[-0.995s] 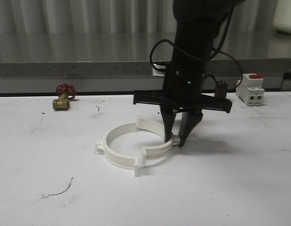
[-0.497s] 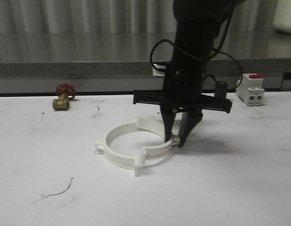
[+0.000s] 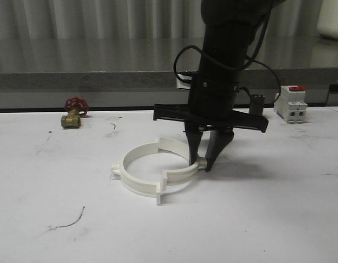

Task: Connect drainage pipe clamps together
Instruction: 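Lower and press the held half-ring against the placed one's ends, then open the right gripper and raise it away from the joined ring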

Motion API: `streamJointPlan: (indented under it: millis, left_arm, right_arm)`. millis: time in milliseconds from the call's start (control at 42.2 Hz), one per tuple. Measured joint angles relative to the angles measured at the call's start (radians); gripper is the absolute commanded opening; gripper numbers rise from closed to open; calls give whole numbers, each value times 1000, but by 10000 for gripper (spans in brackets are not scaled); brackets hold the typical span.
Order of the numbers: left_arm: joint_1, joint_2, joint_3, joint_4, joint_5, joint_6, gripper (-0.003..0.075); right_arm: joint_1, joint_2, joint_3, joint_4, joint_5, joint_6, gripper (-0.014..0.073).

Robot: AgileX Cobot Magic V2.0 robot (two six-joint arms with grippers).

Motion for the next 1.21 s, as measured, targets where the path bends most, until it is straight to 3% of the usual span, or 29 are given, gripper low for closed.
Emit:
streamJointPlan:
  millis: [261, 782, 1208]
  left_arm:
    - [0, 0, 0, 0, 0, 0, 335]
    - [0, 0, 0, 0, 0, 0, 335]
    - [0, 0, 0, 0, 0, 0, 335]
  right_arm:
    - [0, 0, 0, 2, -2, -2, 336]
    - [0, -49, -2, -14, -7, -5, 332]
    - [0, -467, 52, -62, 88, -253, 332]
